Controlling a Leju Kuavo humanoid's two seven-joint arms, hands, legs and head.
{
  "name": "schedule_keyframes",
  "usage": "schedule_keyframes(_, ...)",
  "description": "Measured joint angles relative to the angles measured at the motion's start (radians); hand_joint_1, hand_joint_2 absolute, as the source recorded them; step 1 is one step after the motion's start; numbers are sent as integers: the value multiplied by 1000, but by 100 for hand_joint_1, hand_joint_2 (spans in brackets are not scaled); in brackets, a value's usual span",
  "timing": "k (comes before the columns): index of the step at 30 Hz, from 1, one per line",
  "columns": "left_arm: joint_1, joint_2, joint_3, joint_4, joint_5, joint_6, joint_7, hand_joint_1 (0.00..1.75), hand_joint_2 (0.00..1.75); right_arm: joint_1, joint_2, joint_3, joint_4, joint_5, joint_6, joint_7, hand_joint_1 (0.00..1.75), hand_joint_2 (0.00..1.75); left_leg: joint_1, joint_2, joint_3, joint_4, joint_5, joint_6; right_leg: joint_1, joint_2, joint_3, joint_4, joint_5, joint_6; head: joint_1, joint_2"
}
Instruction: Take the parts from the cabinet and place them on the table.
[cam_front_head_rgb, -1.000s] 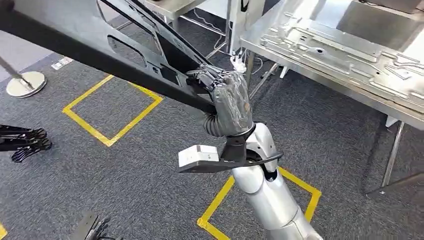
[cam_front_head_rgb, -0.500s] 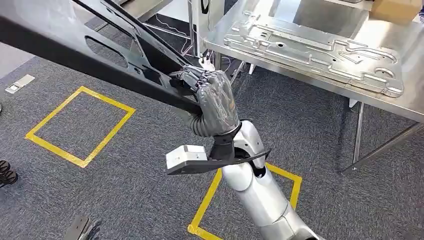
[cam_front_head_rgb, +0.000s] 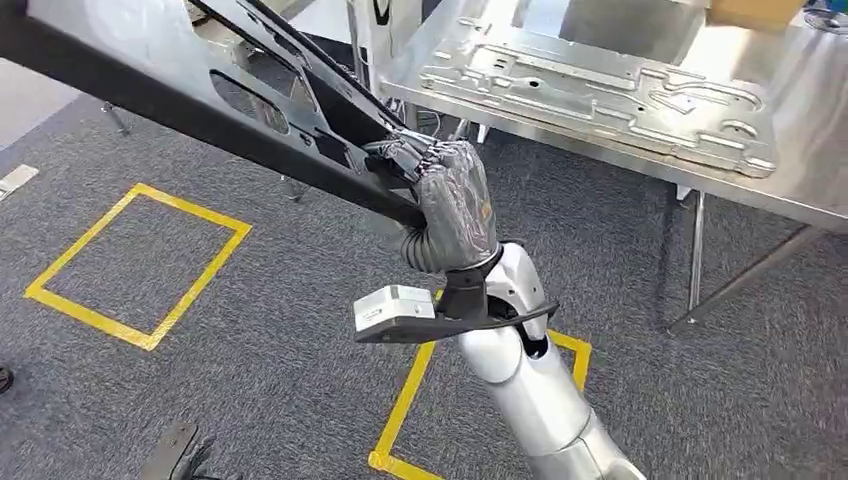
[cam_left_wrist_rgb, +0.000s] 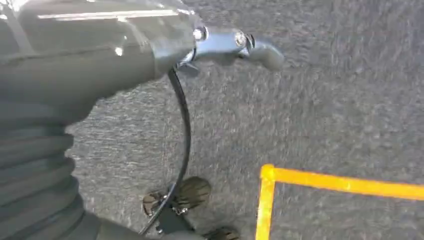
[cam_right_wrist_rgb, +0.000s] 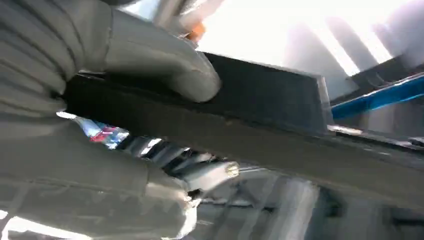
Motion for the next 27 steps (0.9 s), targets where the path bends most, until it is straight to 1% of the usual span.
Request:
schedule_keyframes(1,-3,-2,-1,0,-2,2,1,0,175,-1,-1,0,0,0,0,0,175,175,0,7,7,-4,-2,-8,-3,8,4,-7,2,-5,0,0)
schedule_keyframes(2,-5,-4,-1,0,-3,3,2,0,175,1,1,0,0,0,0,-1,175,175,5,-13,9,4,-12,-12,-14,15,14,-13,5,-9,-2,0)
schedule_keyframes(3,-5,-5,-4,0,-5,3,1,0,175,-4,1,0,2,0,-1,0,175,175,4,-42,-5,38,-32,-10,-15,19,18,-14,2,-15,-9,0)
schedule_keyframes(4,-3,-6,-6,0,-6,4,2,0,175,-5,3,0,4,0,-2,0,175,175,4,-57,-37,108,-68,-10,-15,24,21,-14,0,-20,-18,0)
schedule_keyframes(5,1,-6,-8,0,-8,4,3,0,175,-4,3,0,6,0,-2,0,175,175,1,-66,-77,186,-100,-11,-15,32,23,-14,-1,-22,-29,0)
schedule_keyframes(6,5,-6,-8,0,-8,4,3,0,175,-3,2,0,10,0,-3,0,175,175,0,-71,-115,258,-123,-11,-15,41,25,-14,-2,-24,-33,0)
schedule_keyframes(7,8,-6,-10,1,-9,4,4,0,175,0,2,0,15,0,-3,0,175,175,0,-71,-142,300,-126,-12,-14,51,26,-14,-3,-24,-37,0)
schedule_keyframes(8,10,-8,-11,1,-10,4,4,0,175,2,2,0,18,0,-3,0,175,175,0,-71,-144,288,-105,-11,-14,61,28,-13,-3,-24,-37,0)
schedule_keyframes(9,9,-9,-14,1,-11,4,5,0,175,2,2,0,21,0,-3,1,175,175,2,-71,-124,231,-64,-11,-15,70,30,-13,-4,-23,-40,0)
schedule_keyframes(10,9,-10,-17,1,-12,4,5,0,175,1,2,0,21,0,-3,1,175,175,3,-74,-88,142,-13,-11,-17,80,32,-12,-6,-21,-40,0)
schedule_keyframes(11,10,-12,-20,1,-13,4,5,0,175,0,2,0,21,0,-3,1,175,175,7,-92,-51,56,30,-12,-18,88,33,-9,-9,-16,-42,0)
schedule_keyframes(12,10,-16,-24,2,-14,4,6,0,175,0,2,0,24,0,-4,1,175,175,13,-134,-33,20,21,-13,-14,94,29,-5,-12,-9,-44,0)
schedule_keyframes(13,10,-21,-26,4,-14,4,6,0,175,-1,2,0,24,0,-5,2,175,175,11,-134,-34,10,23,-8,-13,102,24,1,-12,-7,-47,0)
schedule_keyframes(14,12,-24,-26,6,-14,5,8,0,175,0,3,0,26,0,-5,3,175,175,7,-126,-34,11,24,-5,-13,107,23,-3,-9,-2,-44,0)
schedule_keyframes(15,12,-28,-26,6,-14,4,8,0,175,0,2,0,27,0,-5,3,175,175,3,-122,-33,11,23,1,-17,112,23,-8,-7,1,-44,0)
schedule_keyframes(16,11,-29,-26,7,-12,4,8,0,175,-1,2,0,29,0,-5,3,175,175,4,-116,-33,10,25,6,-18,117,23,-9,-6,4,-43,0)
schedule_keyframes(17,9,-33,-26,7,-11,3,8,0,175,-1,2,0,29,0,-5,3,175,175,11,-105,-30,6,27,13,-18,113,21,-6,-11,6,-44,0)
schedule_keyframes(18,9,-33,-26,6,-11,3,11,0,175,-4,2,0,29,0,-5,3,175,175,12,-100,-28,6,26,20,-11,77,12,18,-30,11,-36,0)
schedule_keyframes(19,10,-33,-26,6,-9,4,14,0,175,-7,2,0,29,0,-5,2,175,175,11,-92,-27,6,24,24,-14,57,-16,74,-62,15,-23,0)
schedule_keyframes(20,11,-34,-26,7,-8,7,23,0,175,-7,2,0,30,0,-5,2,175,175,10,-82,-26,6,23,26,-17,46,-58,157,-99,18,-20,0)
schedule_keyframes(21,12,-34,-26,7,-8,13,32,0,175,-6,2,0,31,0,-5,2,175,175,9,-71,-25,6,21,28,-19,41,-102,241,-129,19,-18,0)
schedule_keyframes(22,13,-34,-26,7,-6,16,38,0,175,-5,2,0,35,0,-5,3,175,175,9,-61,-25,7,19,29,-21,40,-133,295,-139,20,-15,0)
schedule_keyframes(23,13,-37,-26,7,-5,21,43,0,175,-4,2,0,38,0,-5,3,175,175,9,-53,-23,7,18,30,-22,39,-138,296,-124,21,-12,0)
schedule_keyframes(24,12,-40,-26,7,-4,29,47,0,175,-5,2,0,39,0,-5,3,175,175,9,-46,-20,7,15,30,-22,37,-120,255,-91,20,-8,0)
schedule_keyframes(25,12,-45,-26,7,-2,39,54,0,175,-6,2,0,40,0,-6,3,175,175,9,-38,-14,7,11,29,-22,32,-78,167,-41,19,-4,0)
schedule_keyframes(26,11,-52,-26,7,0,51,64,0,175,-8,2,0,40,3,-6,4,175,175,9,-31,-7,6,7,27,-20,19,-27,69,5,16,0,0)
schedule_keyframes(27,10,-57,-26,7,2,58,73,0,175,-10,2,0,40,5,-6,4,175,175,7,-27,-3,5,3,23,-15,-14,4,5,13,13,5,0)
